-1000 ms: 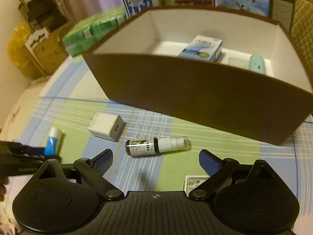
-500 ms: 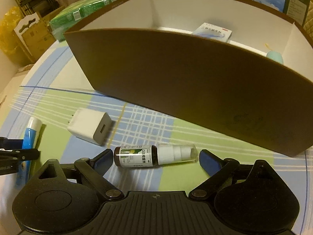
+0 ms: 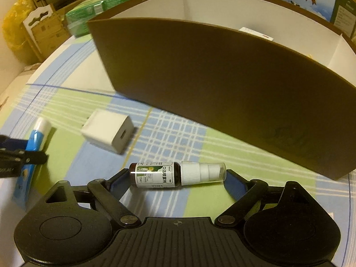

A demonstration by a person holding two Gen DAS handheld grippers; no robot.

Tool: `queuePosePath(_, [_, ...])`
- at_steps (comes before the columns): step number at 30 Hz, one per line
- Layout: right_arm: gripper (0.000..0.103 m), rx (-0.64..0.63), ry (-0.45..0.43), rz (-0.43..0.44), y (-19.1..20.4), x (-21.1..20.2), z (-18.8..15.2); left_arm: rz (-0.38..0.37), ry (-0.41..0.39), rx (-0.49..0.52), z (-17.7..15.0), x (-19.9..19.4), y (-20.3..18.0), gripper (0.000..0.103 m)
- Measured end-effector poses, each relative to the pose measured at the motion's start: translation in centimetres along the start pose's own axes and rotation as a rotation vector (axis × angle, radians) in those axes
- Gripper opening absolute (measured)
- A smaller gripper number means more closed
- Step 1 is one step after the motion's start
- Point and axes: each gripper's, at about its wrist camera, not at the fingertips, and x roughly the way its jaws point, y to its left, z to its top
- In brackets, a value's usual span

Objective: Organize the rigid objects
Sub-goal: 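Grasp the small brown spray bottle with the right tool while the left tool holds the tube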

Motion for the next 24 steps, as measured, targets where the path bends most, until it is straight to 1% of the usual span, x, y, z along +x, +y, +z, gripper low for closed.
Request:
queuePosePath(2, [0.087,-0.016,0.005,0.010,0.4,-0.3,-0.5,-0.005,-0.001,0.013,-0.1,-0.1,-0.4,0.035])
queuePosePath(5, [0.087,-0.039,0.015,0.028,1.0,-0.8,-1.4,-0.035,0.002,0.044,-0.7,-0.4,-1.4,0.035])
queuePosePath(11, [0.087,-0.059,0.038,0.046,2.2,-1.8,-2.9,-0.103,0.003,0.142,-3.1,-1.7,-3.8,0.035])
queuePosePath(15, [0.087,-0.064,0.041,0.048,2.7,-2.1,-3.8,-0.101,0.005,0.154,-3.6,-2.0,-4.4,0.035])
queuePosePath(24, [0.087,-0.061,0.035,0.040,2.9,-2.1,-4.2,-0.088,0.021,0.156,-2.6,-1.6,-4.8,0.035])
